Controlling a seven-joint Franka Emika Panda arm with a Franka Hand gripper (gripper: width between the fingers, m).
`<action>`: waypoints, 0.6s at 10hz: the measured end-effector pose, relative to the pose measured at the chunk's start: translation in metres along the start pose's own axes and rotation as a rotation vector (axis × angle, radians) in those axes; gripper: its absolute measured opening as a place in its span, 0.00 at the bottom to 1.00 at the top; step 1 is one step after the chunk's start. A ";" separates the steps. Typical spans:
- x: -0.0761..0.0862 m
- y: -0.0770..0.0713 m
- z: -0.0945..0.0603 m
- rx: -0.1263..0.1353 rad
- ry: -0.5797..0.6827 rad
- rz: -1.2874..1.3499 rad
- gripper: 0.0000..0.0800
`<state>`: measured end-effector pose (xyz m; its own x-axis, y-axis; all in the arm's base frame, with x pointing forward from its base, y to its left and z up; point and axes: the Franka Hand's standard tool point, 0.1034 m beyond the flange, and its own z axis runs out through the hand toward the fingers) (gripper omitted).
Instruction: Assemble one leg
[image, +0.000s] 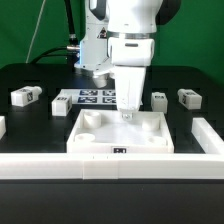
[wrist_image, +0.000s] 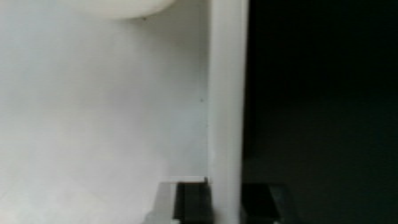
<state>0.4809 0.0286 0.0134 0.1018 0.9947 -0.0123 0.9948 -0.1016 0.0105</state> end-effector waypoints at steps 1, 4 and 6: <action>0.000 0.000 0.000 0.000 0.000 0.000 0.07; 0.012 0.004 0.000 -0.008 0.004 -0.034 0.07; 0.020 0.014 0.000 -0.020 0.009 -0.060 0.07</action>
Offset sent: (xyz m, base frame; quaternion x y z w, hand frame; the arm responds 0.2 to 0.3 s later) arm 0.0138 0.0419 -0.0152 0.0059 0.0064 -0.0961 0.9953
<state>0.4966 0.0476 0.0136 0.0419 0.9991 -0.0047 0.9987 -0.0417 0.0303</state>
